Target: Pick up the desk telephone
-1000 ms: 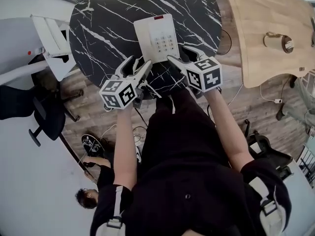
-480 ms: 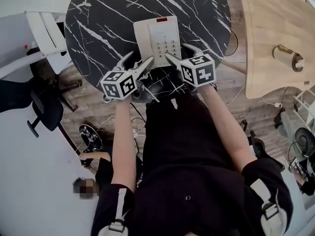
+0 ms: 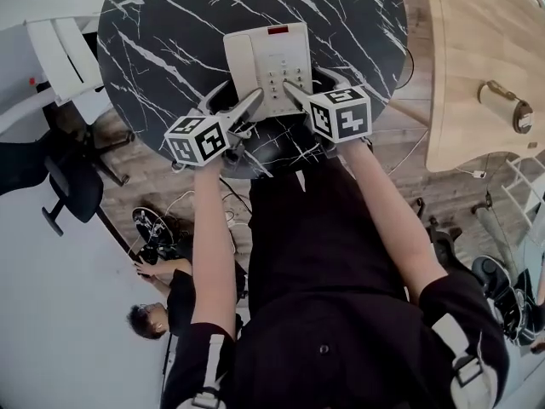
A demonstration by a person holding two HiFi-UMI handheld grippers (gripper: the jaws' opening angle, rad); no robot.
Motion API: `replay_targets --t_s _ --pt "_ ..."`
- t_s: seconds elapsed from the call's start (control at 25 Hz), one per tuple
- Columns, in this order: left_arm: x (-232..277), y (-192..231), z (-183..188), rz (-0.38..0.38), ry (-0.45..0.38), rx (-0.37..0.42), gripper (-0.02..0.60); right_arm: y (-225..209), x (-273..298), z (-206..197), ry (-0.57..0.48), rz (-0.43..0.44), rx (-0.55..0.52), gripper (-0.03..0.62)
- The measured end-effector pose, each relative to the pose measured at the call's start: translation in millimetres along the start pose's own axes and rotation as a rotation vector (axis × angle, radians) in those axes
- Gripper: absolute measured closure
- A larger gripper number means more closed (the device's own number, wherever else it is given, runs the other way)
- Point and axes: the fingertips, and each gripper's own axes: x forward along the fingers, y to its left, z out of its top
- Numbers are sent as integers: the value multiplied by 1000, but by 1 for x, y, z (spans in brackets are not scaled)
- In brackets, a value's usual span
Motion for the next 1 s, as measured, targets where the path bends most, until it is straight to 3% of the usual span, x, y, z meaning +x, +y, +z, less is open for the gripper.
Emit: replay_targets --t_s 0.64,1.0 --pt "9 -1 -1 -133 52 4 222 2 10 3 8 30 10 292" --pt "7 0 1 -143 5 -1 221 2 10 3 -14 55 10 287"
